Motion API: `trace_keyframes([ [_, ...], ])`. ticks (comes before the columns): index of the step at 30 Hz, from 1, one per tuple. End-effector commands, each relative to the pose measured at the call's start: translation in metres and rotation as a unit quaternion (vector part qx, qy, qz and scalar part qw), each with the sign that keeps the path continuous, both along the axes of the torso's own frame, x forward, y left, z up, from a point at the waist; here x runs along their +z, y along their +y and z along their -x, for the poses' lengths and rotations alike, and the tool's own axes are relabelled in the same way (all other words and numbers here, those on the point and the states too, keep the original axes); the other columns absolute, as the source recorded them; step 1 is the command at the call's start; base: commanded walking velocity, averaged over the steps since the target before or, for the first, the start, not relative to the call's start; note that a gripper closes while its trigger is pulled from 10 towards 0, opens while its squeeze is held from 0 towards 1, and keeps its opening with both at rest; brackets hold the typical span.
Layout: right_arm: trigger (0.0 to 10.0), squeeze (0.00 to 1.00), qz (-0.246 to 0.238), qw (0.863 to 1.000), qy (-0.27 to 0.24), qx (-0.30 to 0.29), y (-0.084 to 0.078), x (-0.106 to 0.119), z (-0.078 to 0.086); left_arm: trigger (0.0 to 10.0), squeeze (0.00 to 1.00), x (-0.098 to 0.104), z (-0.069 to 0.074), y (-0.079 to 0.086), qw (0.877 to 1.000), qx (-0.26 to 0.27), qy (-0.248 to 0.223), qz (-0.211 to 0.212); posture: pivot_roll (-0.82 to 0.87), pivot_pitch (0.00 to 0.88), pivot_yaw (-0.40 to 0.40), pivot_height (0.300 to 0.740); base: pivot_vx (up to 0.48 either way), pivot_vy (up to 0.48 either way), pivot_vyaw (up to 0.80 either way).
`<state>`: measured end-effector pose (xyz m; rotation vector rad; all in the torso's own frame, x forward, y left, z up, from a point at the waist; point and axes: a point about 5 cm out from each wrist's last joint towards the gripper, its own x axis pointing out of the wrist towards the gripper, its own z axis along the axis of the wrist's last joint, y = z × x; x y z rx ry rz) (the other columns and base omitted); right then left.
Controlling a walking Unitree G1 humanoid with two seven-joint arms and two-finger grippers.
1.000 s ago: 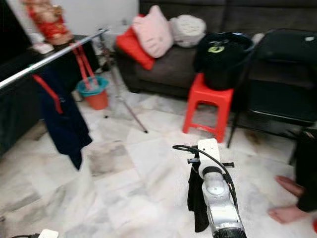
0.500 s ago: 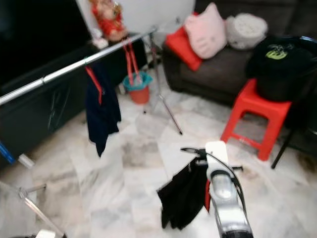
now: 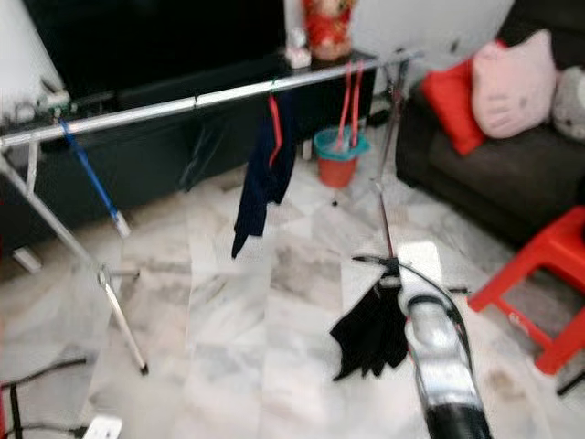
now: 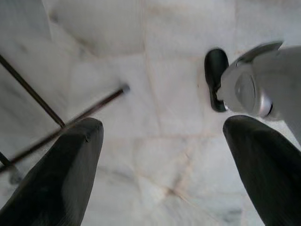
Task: Hang hanger
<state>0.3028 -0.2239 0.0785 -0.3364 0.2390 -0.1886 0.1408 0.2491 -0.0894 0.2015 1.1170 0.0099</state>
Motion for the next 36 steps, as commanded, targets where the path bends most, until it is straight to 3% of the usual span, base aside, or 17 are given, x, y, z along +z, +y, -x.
trace_keyframes([
  [1,10.0,0.00,-0.008,1.000,-0.028,-0.005,-0.007,0.011,-0.001,10.0,0.00,0.001,-0.002,0.001,1.000,0.013,-0.005,0.001,-0.10,0.000,0.023,0.740,0.000,0.000,0.80],
  [10,10.0,0.00,-0.048,0.999,-0.009,-0.022,-0.007,-0.006,0.009,10.0,0.00,0.002,-0.003,0.005,1.000,0.023,-0.006,-0.003,-0.07,0.000,0.032,0.740,0.000,0.000,0.80],
  [19,10.0,0.00,-0.067,0.997,-0.011,-0.026,-0.004,-0.010,0.012,10.0,0.00,0.000,0.004,0.008,1.000,0.009,0.012,-0.015,-0.04,0.000,0.036,0.740,0.000,0.000,0.00],
  [28,10.0,0.00,-0.067,0.998,-0.022,0.002,0.012,-0.003,0.000,10.0,0.00,0.001,0.006,0.011,0.999,0.034,0.002,-0.013,0.02,0.000,-0.003,0.740,0.000,-0.440,0.00],
  [36,10.0,0.00,-0.067,0.998,-0.020,0.001,0.010,-0.004,-0.001,10.0,0.00,0.001,0.010,0.015,0.999,0.043,0.007,-0.014,0.02,0.000,0.000,0.740,0.000,-0.428,0.00],
])
